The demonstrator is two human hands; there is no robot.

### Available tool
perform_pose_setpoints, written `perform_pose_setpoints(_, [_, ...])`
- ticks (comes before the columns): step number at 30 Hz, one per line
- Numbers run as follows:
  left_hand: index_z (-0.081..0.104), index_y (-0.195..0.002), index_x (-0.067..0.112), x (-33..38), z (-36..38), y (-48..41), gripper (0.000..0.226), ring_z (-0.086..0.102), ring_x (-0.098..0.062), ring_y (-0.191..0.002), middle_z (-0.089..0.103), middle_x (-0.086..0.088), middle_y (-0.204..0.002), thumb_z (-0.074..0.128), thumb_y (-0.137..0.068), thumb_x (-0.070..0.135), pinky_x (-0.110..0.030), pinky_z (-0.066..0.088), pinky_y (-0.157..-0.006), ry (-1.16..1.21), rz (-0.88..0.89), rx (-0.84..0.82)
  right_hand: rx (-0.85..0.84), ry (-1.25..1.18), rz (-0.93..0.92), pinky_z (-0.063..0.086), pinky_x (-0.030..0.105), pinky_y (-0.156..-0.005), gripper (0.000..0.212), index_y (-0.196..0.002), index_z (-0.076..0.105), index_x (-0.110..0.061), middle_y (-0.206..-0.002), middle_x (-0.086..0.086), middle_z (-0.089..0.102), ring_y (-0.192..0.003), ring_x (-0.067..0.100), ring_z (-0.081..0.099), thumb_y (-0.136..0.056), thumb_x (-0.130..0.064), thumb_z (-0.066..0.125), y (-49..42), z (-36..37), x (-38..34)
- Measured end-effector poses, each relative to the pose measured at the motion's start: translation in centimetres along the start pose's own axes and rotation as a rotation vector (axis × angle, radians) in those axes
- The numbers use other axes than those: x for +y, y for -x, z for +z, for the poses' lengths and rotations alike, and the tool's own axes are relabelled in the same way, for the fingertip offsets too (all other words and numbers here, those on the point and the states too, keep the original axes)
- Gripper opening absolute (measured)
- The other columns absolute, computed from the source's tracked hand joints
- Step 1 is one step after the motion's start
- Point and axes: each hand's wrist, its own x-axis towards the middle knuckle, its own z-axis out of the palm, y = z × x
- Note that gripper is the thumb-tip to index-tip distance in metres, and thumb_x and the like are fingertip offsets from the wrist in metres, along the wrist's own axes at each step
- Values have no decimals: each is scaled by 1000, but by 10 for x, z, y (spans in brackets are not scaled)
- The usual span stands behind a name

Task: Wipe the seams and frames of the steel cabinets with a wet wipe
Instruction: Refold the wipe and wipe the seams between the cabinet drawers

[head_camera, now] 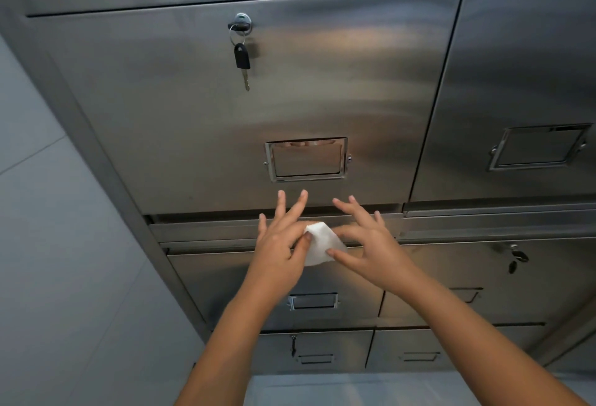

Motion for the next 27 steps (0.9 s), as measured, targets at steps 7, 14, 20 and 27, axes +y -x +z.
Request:
perform_pose_setpoints(7, [62,-108,17,-7,-10,3,21,-13,1,-135,8,23,-142,44,-98,18,-28,-17,-107,-142,-154,34,-80,-362,110,17,36,-114,22,-68,61,-29,-137,-19,38,-137,3,25,-86,-16,65,5,-2,-7])
perform_pose_setpoints(14, [37,-127,46,1,-6,20,53,-21,4,-137,-5,23,-150,41,-77,66,-15,-27,-101,-70,-63,10,-58,-563,138,28,33,-110,13,-72,68,-23,-146,-11,34,-135,8,32,-84,-17,66,8,-1,-11])
perform_pose_setpoints(20, [46,-108,59,6,-6,25,41,-26,3,-135,-9,27,-147,43,-69,73,-35,-20,-109,-10,-62,-144,-126,-627,57,17,28,-110,27,-85,69,-9,-153,-17,17,-141,2,14,-79,-35,66,12,-6,-13])
perform_pose_setpoints(27, [57,-93,54,14,-11,28,31,-20,7,-136,-1,31,-146,50,-68,70,-41,-16,-113,211,-113,-227,-243,-808,19,28,6,-100,22,-80,70,-31,-146,-35,17,-133,-15,20,-73,-51,65,14,-14,-27])
